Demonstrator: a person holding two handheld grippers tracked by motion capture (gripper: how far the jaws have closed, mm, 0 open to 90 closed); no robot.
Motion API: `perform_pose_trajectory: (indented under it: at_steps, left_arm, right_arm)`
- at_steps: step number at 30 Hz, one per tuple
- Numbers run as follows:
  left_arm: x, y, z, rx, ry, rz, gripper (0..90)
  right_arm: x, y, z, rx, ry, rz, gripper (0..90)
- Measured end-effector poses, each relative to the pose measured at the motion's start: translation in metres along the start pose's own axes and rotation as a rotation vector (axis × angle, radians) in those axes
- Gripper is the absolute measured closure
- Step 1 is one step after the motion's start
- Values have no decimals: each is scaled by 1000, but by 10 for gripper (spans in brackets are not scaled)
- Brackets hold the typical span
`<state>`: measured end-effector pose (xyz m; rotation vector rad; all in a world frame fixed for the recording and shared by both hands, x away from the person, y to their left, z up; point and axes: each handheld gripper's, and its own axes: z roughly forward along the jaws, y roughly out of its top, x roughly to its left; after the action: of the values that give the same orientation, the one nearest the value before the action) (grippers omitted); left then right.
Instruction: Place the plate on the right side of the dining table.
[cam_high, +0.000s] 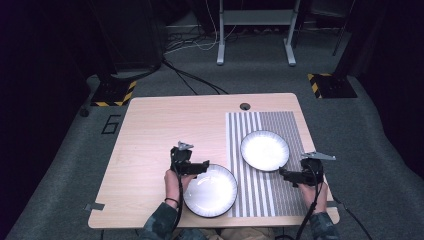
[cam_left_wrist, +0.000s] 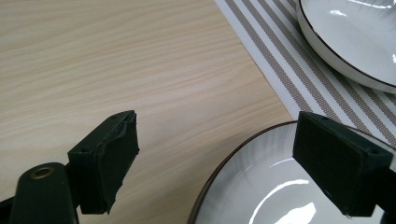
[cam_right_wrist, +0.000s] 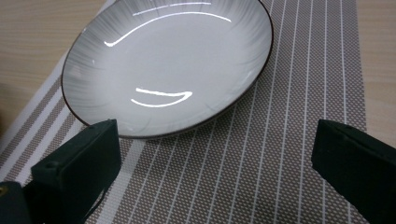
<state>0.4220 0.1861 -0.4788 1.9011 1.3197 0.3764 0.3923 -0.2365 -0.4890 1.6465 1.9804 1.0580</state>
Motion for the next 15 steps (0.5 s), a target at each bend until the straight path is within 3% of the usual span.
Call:
perform_pose_trajectory:
  at_steps: [3,9,15]
  left_arm:
    - [17,-12,-9,-9,26,3,132]
    - [57,-45,-20,13,92,-82,103]
    - [77,-67,-29,12,159,-106,91]
  right_arm:
    - [-2,-6,0,11,-10,7,0]
    - [-6,-19,2,29,-20,30,0]
    - [-7,-26,6,38,-69,2,0]
